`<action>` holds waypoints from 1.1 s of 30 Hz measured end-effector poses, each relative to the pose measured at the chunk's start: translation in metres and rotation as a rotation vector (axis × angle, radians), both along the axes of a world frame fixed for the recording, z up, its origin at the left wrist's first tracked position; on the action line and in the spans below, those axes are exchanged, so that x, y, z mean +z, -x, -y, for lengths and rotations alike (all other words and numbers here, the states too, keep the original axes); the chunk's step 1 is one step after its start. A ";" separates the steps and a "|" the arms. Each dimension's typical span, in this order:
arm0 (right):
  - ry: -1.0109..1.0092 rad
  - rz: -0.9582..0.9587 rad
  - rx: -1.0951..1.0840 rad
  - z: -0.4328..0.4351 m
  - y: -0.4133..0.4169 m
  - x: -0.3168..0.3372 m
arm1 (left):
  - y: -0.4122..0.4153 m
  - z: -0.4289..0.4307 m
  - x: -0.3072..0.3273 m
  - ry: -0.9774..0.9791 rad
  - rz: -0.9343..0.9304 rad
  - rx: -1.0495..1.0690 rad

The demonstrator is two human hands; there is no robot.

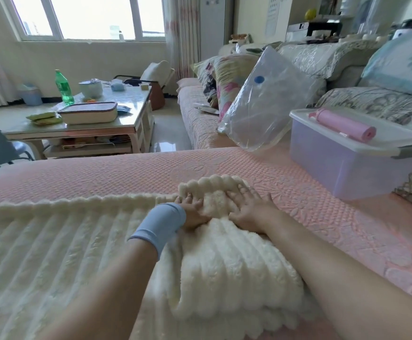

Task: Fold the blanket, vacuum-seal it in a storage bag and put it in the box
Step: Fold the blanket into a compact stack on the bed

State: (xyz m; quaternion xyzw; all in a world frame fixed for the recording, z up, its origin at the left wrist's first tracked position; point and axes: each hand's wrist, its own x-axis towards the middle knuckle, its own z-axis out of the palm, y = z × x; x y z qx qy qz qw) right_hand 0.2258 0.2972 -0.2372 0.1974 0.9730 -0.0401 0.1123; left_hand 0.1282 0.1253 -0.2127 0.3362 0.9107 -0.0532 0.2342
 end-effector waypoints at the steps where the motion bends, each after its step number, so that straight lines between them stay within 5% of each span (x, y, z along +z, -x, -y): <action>1: -0.037 -0.001 0.009 0.006 0.000 0.006 | -0.006 0.002 0.012 0.087 -0.057 -0.045; 5: 0.064 -0.066 -0.013 0.035 -0.017 0.029 | -0.048 0.009 0.048 0.078 -0.116 -0.072; 9: 0.261 -0.036 -0.019 0.059 -0.053 0.018 | -0.096 0.025 0.047 -0.104 0.156 -0.042; 14: 0.161 -0.022 -0.045 0.061 -0.072 -0.002 | -0.142 0.050 -0.013 -0.023 -0.001 -0.120; 22: 0.351 -0.340 -0.248 0.050 -0.086 0.017 | -0.142 0.100 -0.039 -0.384 -0.125 -0.014; 27: 0.533 -0.242 -0.344 0.026 -0.092 0.010 | -0.110 0.086 -0.010 -0.286 -0.049 0.207; 33: 0.294 -0.407 -0.197 0.013 -0.080 0.010 | -0.092 0.033 -0.014 -0.170 0.061 0.119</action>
